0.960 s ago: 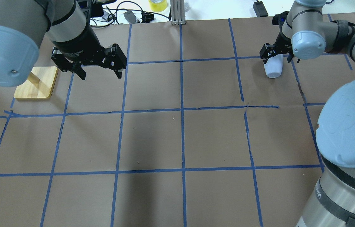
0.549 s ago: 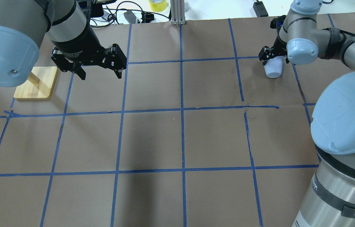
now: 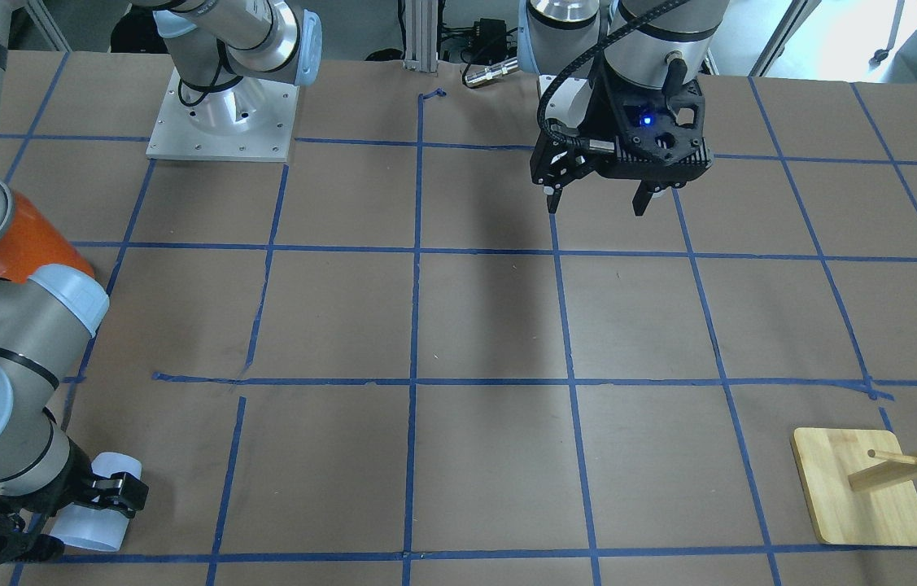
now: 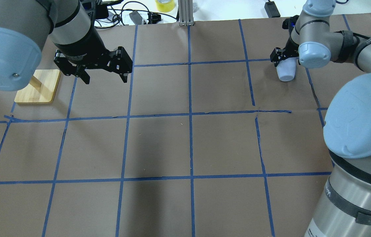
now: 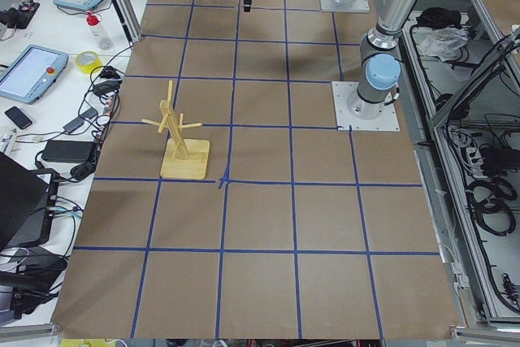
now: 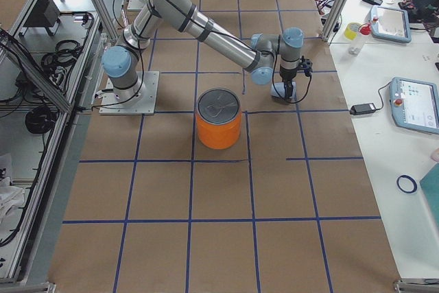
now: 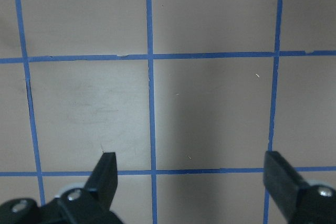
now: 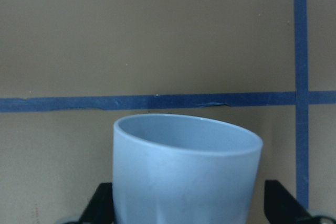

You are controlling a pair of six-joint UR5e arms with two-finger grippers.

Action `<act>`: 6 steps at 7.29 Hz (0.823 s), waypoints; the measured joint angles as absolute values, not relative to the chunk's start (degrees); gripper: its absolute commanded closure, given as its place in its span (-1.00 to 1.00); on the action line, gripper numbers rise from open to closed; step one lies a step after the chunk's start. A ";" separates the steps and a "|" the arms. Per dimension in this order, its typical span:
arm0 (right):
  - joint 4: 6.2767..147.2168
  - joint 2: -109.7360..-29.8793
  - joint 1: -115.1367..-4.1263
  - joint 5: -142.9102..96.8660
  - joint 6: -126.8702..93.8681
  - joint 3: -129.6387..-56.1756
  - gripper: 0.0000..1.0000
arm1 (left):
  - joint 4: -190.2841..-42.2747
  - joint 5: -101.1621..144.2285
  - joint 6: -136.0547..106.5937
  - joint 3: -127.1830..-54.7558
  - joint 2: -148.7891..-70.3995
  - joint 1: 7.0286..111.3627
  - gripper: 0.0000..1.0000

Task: Flip cup
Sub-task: 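Lift the white cup with the right gripper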

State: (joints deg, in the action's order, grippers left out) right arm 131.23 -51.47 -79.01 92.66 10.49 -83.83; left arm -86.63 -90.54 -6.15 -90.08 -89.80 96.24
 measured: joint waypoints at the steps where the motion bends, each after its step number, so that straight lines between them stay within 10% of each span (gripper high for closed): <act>1: 132.23 -51.41 -79.01 92.60 10.44 -83.81 -1.00 | -86.60 -90.56 -6.15 -90.24 -89.77 96.24 -1.00; 5: 133.54 -50.82 -79.01 92.14 10.49 -84.00 -0.94 | -86.57 -90.59 -6.15 -90.42 -89.74 96.24 -1.00; 6: 133.30 -50.60 -79.02 92.07 10.48 -84.02 -0.48 | -86.57 -90.58 -6.15 -90.44 -89.74 96.24 -1.00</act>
State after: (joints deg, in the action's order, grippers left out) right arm 133.30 -50.60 -79.02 92.07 10.48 -84.02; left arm -86.57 -90.58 -6.15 -90.44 -89.74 96.24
